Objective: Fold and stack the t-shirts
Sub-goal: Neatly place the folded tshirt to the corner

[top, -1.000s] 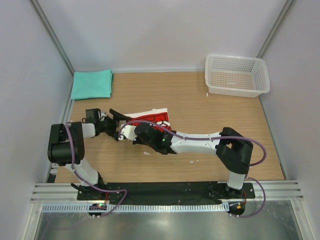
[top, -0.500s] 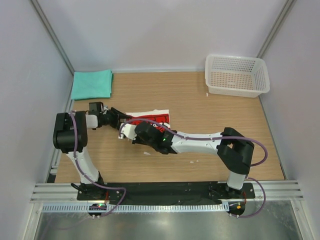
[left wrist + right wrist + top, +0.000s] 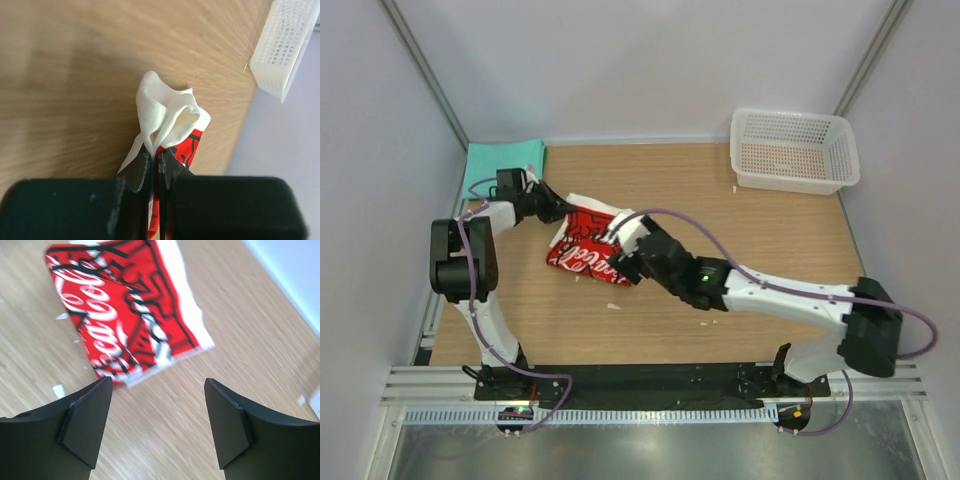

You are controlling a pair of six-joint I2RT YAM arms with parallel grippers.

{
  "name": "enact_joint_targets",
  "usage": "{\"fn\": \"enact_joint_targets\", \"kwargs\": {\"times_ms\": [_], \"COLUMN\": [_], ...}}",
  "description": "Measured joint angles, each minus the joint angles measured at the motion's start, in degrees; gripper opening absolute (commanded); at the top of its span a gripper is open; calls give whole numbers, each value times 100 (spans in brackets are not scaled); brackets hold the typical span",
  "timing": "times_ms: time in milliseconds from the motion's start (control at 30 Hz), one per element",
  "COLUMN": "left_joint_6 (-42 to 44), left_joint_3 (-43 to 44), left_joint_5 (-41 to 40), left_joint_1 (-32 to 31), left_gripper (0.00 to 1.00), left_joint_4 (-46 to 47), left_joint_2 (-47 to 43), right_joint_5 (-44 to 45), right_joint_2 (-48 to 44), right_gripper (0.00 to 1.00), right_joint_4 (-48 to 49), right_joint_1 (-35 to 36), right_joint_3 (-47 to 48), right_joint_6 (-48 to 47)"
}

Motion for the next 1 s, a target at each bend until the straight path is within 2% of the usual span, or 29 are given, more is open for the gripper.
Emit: {"fn": "enact_joint_targets", "kwargs": {"times_ms": [133, 233, 333, 500, 667, 800, 1000], "left_joint_6": [817, 1521, 1991, 2610, 3032, 3228, 3480], "left_joint_3": [789, 1766, 2745, 4472, 6314, 7071, 7353], "left_joint_5": [-212, -549, -796, -1290, -1805, -2072, -2400], "left_joint_1": [-11, -17, -17, -22, -33, -35, -39], "left_gripper": [0, 0, 0, 0, 0, 0, 0], "left_joint_4": [-549, -1217, -1657, -2444, -3626, -4238, -4575], "left_joint_2": [-94, -24, 212, 898, 1639, 1794, 1799], "right_joint_5": [501, 719, 837, 920, 907, 883, 861], "right_joint_2": [-1403, -2166, -2549, -2673, -2675, -2677, -2675], "right_gripper": [81, 82, 82, 84, 85, 85, 85], "right_joint_4": [-400, -758, -1001, -1276, -1325, -1318, -1318], "right_joint_1": [-177, -175, -173, -175, -192, -251, -352], "right_joint_3": [-570, -929, -1180, -1572, -1843, -1858, -1878], "right_joint_6": [592, 1014, 1287, 1495, 1515, 1506, 1504]}}
